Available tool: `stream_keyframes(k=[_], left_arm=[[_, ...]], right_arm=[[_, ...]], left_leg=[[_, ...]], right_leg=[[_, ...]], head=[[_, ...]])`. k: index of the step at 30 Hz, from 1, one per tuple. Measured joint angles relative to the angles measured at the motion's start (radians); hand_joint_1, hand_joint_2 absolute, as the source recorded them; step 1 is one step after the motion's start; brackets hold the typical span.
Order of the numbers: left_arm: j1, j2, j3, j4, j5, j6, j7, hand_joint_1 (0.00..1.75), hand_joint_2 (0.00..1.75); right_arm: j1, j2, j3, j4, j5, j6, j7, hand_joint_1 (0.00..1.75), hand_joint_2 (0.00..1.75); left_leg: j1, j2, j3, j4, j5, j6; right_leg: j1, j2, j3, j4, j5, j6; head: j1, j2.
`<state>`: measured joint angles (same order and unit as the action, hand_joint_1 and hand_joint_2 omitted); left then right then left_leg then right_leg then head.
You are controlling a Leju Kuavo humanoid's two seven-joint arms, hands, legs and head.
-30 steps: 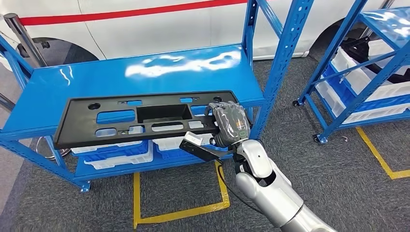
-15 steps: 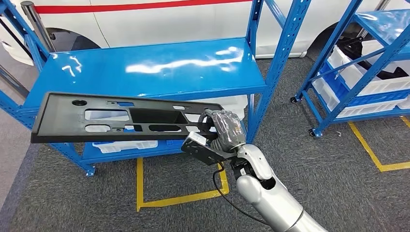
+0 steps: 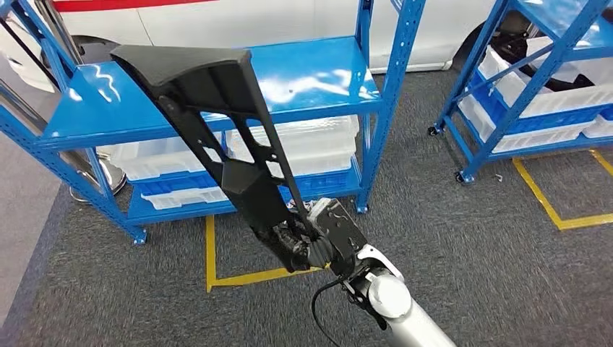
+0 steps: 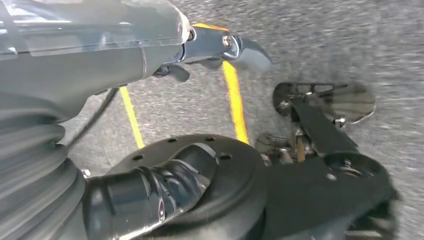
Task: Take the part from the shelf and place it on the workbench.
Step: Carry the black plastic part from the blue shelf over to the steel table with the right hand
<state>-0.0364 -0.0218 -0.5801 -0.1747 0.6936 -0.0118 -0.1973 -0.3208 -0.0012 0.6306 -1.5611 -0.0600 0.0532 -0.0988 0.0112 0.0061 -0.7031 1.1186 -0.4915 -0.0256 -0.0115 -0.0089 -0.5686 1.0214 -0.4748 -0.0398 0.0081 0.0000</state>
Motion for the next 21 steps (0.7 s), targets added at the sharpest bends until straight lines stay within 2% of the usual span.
stream_keyframes(k=[1,2,3,4,5,6,7,8,9,10,12,13,14,15,16,17,18,19,20,21], left_arm=[[0.0,0.0,0.0,0.0,0.0,0.002,0.0,0.0,1.75],[0.0,0.0,0.0,0.0,0.0,0.002,0.0,0.0,1.75],[0.0,0.0,0.0,0.0,0.0,0.003,0.0,0.0,1.75],[0.0,0.0,0.0,0.0,0.0,0.003,0.0,0.0,1.75],[0.0,0.0,0.0,0.0,0.0,0.003,0.0,0.0,1.75],[0.0,0.0,0.0,0.0,0.0,0.003,0.0,0.0,1.75],[-0.001,0.0,0.0,0.0,0.0,0.003,0.0,0.0,1.75],[-0.002,0.0,0.0,0.0,0.0,0.003,0.0,0.0,1.75],[-0.002,0.0,0.0,-0.001,0.0,0.003,0.001,0.0,1.75],[-0.001,0.0,0.0,-0.001,0.0,0.003,0.001,0.0,1.75],[-0.001,-0.002,0.0,-0.001,0.0,0.003,0.002,0.0,1.75],[-0.002,-0.002,0.0,-0.001,0.0,0.003,0.002,0.0,1.75],[-0.003,-0.003,0.0,-0.001,0.0,0.003,0.002,0.0,1.75],[-0.004,-0.004,0.0,-0.001,0.0,0.003,0.002,0.0,1.75],[-0.005,-0.003,0.0,-0.001,0.0,0.003,0.003,0.0,1.75],[-0.005,-0.003,0.0,-0.001,0.0,0.003,0.004,0.0,1.75],[-0.007,-0.003,0.0,-0.002,-0.001,0.003,0.005,0.0,1.75],[-0.008,-0.003,0.0,-0.003,-0.001,0.003,0.008,0.0,1.75],[-0.009,-0.003,0.0,-0.004,-0.002,0.003,0.011,0.0,1.75],[-0.01,-0.003,0.0,-0.005,-0.003,0.003,0.014,0.0,1.75]], right_arm=[[0.005,0.001,0.0,-0.003,-0.001,0.0,0.0,1.61,1.75],[0.009,0.001,0.0,-0.005,-0.001,0.0,0.0,1.61,1.75],[0.012,0.001,0.0,-0.006,-0.002,-0.001,0.0,1.61,1.75],[0.015,0.002,0.0,-0.007,-0.004,0.0,0.0,1.61,1.75],[0.018,0.001,0.0,-0.008,-0.009,0.001,-0.001,1.61,1.75],[0.02,0.001,0.0,-0.01,-0.016,0.002,-0.002,1.61,1.75],[0.021,0.001,0.0,-0.013,-0.025,0.004,-0.005,1.61,1.75],[0.023,0.001,0.0,-0.017,-0.033,0.007,-0.011,1.61,1.75],[0.023,0.001,0.001,-0.021,-0.041,0.009,-0.017,1.61,1.75],[0.024,0.001,0.003,-0.025,-0.047,0.01,-0.024,1.61,1.75],[0.026,0.001,0.007,-0.029,-0.055,0.013,-0.035,1.61,1.75],[0.027,0.001,0.01,-0.031,-0.057,0.014,-0.038,1.61,1.75],[0.028,0.0,0.011,-0.031,-0.058,0.014,-0.039,1.61,1.75],[0.028,0.0,0.013,-0.031,-0.059,0.015,-0.04,1.61,1.75],[0.028,-0.001,0.016,-0.031,-0.06,0.015,-0.041,1.61,1.75],[0.028,-0.002,0.02,-0.031,-0.061,0.015,-0.043,1.61,1.75],[0.028,-0.004,0.024,-0.03,-0.062,0.016,-0.046,1.61,1.75],[0.028,-0.005,0.028,-0.029,-0.062,0.017,-0.049,1.61,1.75],[0.028,-0.006,0.033,-0.029,-0.062,0.018,-0.052,1.61,1.75],[0.027,-0.007,0.038,-0.028,-0.06,0.019,-0.054,1.61,1.75]], left_leg=[[0.001,0.0,-0.011,0.064,-0.049,-0.004],[0.001,0.0,-0.018,0.126,-0.079,-0.007],[0.002,0.0,-0.013,0.167,-0.082,-0.009],[0.003,0.0,0.006,0.178,-0.064,-0.01],[0.004,0.0,0.042,0.151,-0.035,-0.011],[0.005,-0.001,0.095,0.089,-0.012,-0.011],[0.005,-0.002,0.154,0.008,-0.008,-0.011],[0.004,-0.005,0.204,-0.066,-0.017,-0.007],[0.002,-0.007,0.235,-0.118,-0.028,-0.002],[-0.001,-0.01,0.247,-0.144,-0.035,0.003],[0.001,-0.008,0.234,-0.15,-0.02,0.017],[0.002,-0.005,0.227,-0.152,-0.011,0.027],[0.003,-0.002,0.216,-0.153,0.001,0.038],[0.002,0.001,0.205,-0.152,0.011,0.047],[-0.001,0.002,0.191,-0.149,0.021,0.054],[-0.004,0.003,0.176,-0.146,0.03,0.057],[-0.007,0.003,0.16,-0.14,0.038,0.058],[-0.01,0.003,0.144,-0.134,0.045,0.058],[-0.013,0.003,0.129,-0.128,0.051,0.058],[-0.015,0.002,0.116,-0.121,0.056,0.057]], right_leg=[[0.0,0.0,-0.016,0.001,0.013,-0.001],[0.001,0.0,-0.032,0.002,0.026,-0.001],[0.001,0.0,-0.049,0.003,0.039,0.001],[0.001,-0.001,-0.065,0.004,0.051,0.003],[0.0,-0.001,-0.08,0.005,0.062,0.006],[0.0,-0.001,-0.093,0.006,0.073,0.01],[0.0,0.0,-0.103,0.007,0.082,0.015],[0.002,-0.001,-0.109,0.008,0.092,0.02],[0.003,-0.001,-0.113,0.006,0.102,0.025],[0.004,-0.002,-0.114,0.002,0.113,0.03],[0.004,0.0,-0.118,-0.005,0.124,0.042],[0.004,0.002,-0.124,0.006,0.105,0.047],[0.004,0.004,-0.136,0.042,0.065,0.052],[0.002,0.005,-0.152,0.098,0.011,0.054],[0.002,0.005,-0.17,0.17,-0.042,0.055],[0.002,0.006,-0.184,0.239,-0.078,0.056],[0.002,0.006,-0.187,0.286,-0.088,0.056],[0.003,0.006,-0.175,0.303,-0.078,0.053],[0.005,0.006,-0.146,0.283,-0.055,0.048],[0.007,0.007,-0.1,0.231,-0.031,0.04]], head=[[0.0,0.0],[0.0,0.0],[0.0,0.0],[0.0,0.0],[0.0,0.0],[0.0,0.0],[0.0,0.0],[0.0,0.0],[0.0,0.0],[0.0,0.0],[0.0,0.0],[0.001,0.0],[0.001,0.0],[0.001,0.0],[0.001,0.0],[0.001,0.0],[0.001,0.0],[0.001,0.0],[0.001,0.0],[0.001,0.0]])
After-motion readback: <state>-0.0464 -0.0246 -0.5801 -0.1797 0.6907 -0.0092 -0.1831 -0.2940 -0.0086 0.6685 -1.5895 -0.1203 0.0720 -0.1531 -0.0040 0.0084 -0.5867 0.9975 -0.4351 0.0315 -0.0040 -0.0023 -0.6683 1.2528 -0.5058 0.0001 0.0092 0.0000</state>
